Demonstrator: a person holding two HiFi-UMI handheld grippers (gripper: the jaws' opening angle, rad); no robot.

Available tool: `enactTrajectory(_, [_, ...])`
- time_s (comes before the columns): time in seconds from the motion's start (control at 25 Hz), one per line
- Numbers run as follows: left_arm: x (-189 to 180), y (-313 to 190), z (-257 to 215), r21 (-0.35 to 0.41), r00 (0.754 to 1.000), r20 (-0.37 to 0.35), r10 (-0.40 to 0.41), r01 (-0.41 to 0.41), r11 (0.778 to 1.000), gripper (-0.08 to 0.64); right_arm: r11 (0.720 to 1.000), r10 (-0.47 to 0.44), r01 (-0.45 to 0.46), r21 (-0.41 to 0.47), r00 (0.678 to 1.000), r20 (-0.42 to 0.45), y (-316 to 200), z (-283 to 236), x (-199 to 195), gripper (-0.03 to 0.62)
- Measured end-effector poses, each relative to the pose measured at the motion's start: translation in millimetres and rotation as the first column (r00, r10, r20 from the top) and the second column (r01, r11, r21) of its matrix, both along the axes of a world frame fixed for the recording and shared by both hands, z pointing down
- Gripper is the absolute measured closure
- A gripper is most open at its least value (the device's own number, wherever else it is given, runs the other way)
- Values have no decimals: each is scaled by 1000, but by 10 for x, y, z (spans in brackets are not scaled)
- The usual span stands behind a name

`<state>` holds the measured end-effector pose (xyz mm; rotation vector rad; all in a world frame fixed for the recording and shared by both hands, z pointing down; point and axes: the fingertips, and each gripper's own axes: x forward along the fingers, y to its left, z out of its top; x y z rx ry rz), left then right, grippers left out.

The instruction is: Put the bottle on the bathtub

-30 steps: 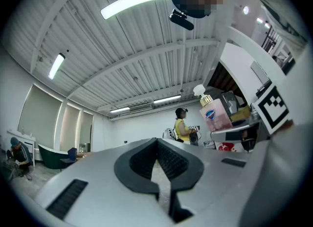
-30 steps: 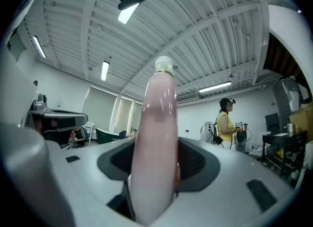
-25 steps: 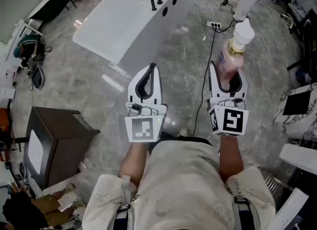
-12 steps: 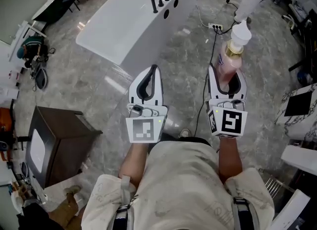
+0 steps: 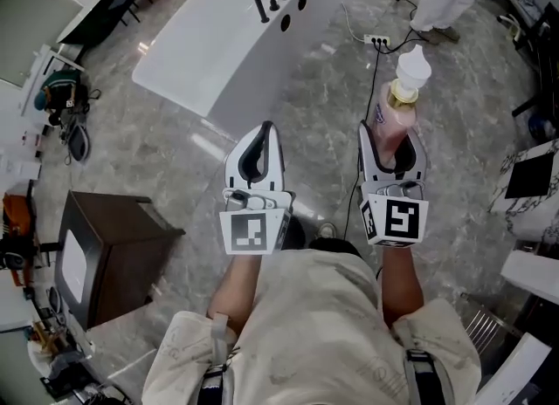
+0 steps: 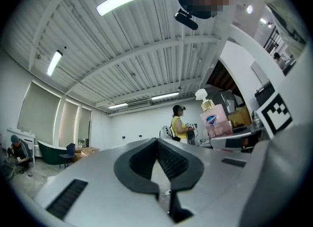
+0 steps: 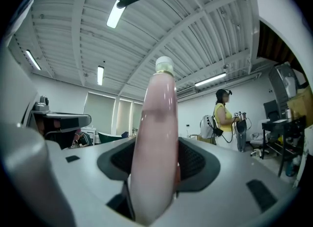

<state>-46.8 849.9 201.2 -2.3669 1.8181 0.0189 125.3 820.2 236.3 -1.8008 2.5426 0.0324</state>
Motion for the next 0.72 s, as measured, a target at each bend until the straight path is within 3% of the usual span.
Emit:
enactTrajectory(0.36, [64,-93,-40,0,1000,18,0,0,1000,558,1000,21,-21,-3,998,58,-98,-3,177,368])
enactTrajectory(0.72, [241,-331,27,-2,999,13,51,-51,999,558,999,53,-52,-7,998,42,-271,31,290,368])
